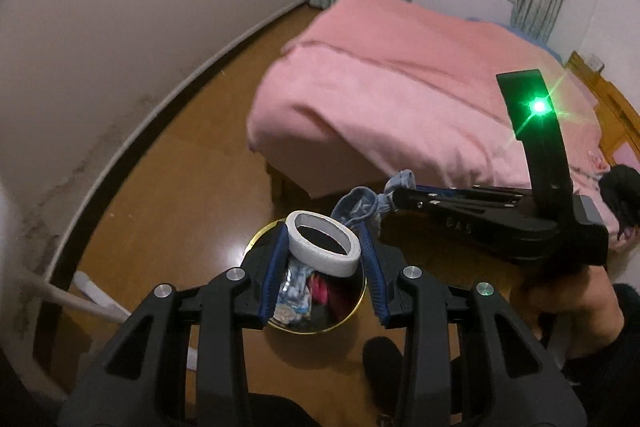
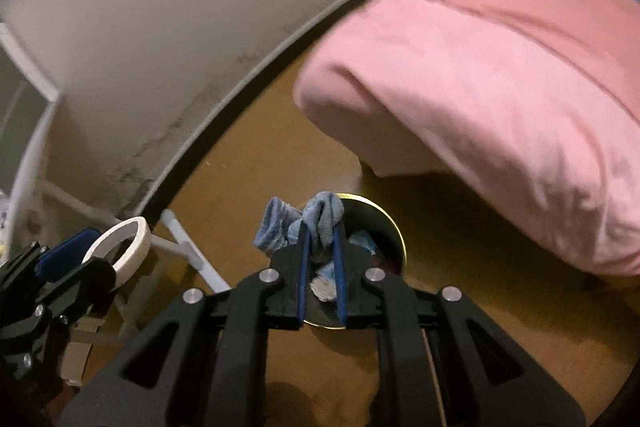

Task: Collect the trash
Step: 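Carry the sock and tape roll over the black bin and open both tools, then grasp the white paper strip with the left tool while the right tool grasps the yellow stick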

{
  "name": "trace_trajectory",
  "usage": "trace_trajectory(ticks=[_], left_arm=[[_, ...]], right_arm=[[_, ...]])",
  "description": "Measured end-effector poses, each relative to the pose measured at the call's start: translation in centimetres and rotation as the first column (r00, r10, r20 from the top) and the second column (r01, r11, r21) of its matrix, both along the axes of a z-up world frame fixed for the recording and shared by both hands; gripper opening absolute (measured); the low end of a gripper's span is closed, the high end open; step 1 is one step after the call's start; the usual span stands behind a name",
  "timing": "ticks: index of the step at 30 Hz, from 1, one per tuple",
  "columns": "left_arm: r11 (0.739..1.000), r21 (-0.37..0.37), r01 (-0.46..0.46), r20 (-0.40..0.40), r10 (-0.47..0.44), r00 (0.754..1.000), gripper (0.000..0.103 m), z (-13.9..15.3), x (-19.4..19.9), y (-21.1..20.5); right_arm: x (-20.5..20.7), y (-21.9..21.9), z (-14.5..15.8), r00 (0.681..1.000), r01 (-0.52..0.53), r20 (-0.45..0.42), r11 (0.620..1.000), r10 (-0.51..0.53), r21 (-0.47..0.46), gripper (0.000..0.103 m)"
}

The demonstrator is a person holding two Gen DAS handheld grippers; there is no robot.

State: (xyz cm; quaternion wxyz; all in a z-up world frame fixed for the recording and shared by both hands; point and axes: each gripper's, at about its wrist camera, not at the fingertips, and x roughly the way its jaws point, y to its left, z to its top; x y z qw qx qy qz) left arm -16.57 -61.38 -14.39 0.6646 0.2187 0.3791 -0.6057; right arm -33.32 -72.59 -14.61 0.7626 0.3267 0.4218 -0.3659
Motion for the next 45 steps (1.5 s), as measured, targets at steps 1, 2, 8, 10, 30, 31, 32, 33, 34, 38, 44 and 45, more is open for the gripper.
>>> trace_trajectory(ticks=[1, 2, 8, 10, 30, 31, 32, 33, 34, 38, 44, 45], left_arm=[[1.000, 0.011, 0.001, 0.009, -0.001, 1.000, 0.036, -1.0, -0.1, -0.6], [1.000, 0.025, 0.003, 0.016, -0.004, 1.000, 0.036, -2.3, -0.3, -1.2], [0.995, 0.104, -0.006, -0.029, 0.009, 1.000, 0.036, -7.8, -0.1, -3.4], [0.994, 0.110, -0.006, -0.043, 0.011, 0.999, 0.036, -8.5, 0.1, -3.6], [0.991, 0.136, -0.003, -0.068, 0.012, 0.998, 0.036, -9.9, -0.1, -3.9], [0.991, 0.137, -0.001, -0.069, 0.011, 0.998, 0.036, -10.0, -0.2, -4.0], [0.990, 0.138, 0.001, -0.069, 0.009, 0.998, 0.036, -10.0, -0.3, -4.1], [0.990, 0.139, 0.002, -0.070, 0.008, 0.998, 0.036, -10.0, -0.3, -4.3], [0.990, 0.140, 0.004, -0.072, 0.006, 0.997, 0.036, -10.1, -0.4, -4.4], [0.989, 0.142, 0.027, -0.074, -0.017, 0.997, 0.037, -10.0, -0.9, -5.3], [0.993, 0.120, 0.001, -0.044, 0.005, 0.999, 0.075, -8.9, -1.1, -5.8], [0.993, 0.120, 0.001, -0.045, 0.004, 0.999, 0.075, -8.7, -1.0, -5.7]], right_arm=[[-0.3, -0.4, -1.4, 1.000, 0.006, -0.023, 1.000, -0.006, 0.012, 0.012], [-0.6, -0.7, -2.2, 0.999, 0.009, -0.038, 1.000, -0.009, 0.021, 0.012], [0.0, -1.6, -6.2, 0.996, -0.001, -0.083, 0.996, 0.009, 0.092, 0.012], [0.2, -1.7, -6.7, 0.997, -0.007, -0.079, 0.994, 0.015, 0.110, 0.012], [0.0, -2.6, -6.0, 0.999, 0.016, -0.040, 0.994, -0.012, 0.105, 0.071], [-0.1, -2.7, -6.0, 0.999, 0.021, -0.037, 0.994, -0.018, 0.107, 0.071], [-0.2, -2.6, -6.0, 0.999, 0.026, -0.035, 0.994, -0.022, 0.108, 0.071], [-0.4, -2.7, -5.9, 0.999, 0.035, -0.033, 0.994, -0.031, 0.107, 0.072], [-0.6, -2.9, -5.8, 0.999, 0.043, -0.032, 0.993, -0.040, 0.106, 0.072], [-1.5, -3.2, -5.4, 0.997, 0.080, -0.015, 0.992, -0.078, 0.101, 0.073], [-2.9, -3.8, -4.7, 0.992, 0.123, 0.008, 0.988, -0.125, 0.098, 0.074], [-3.0, -3.8, -4.5, 0.992, 0.127, 0.011, 0.987, -0.129, 0.098, 0.074]])
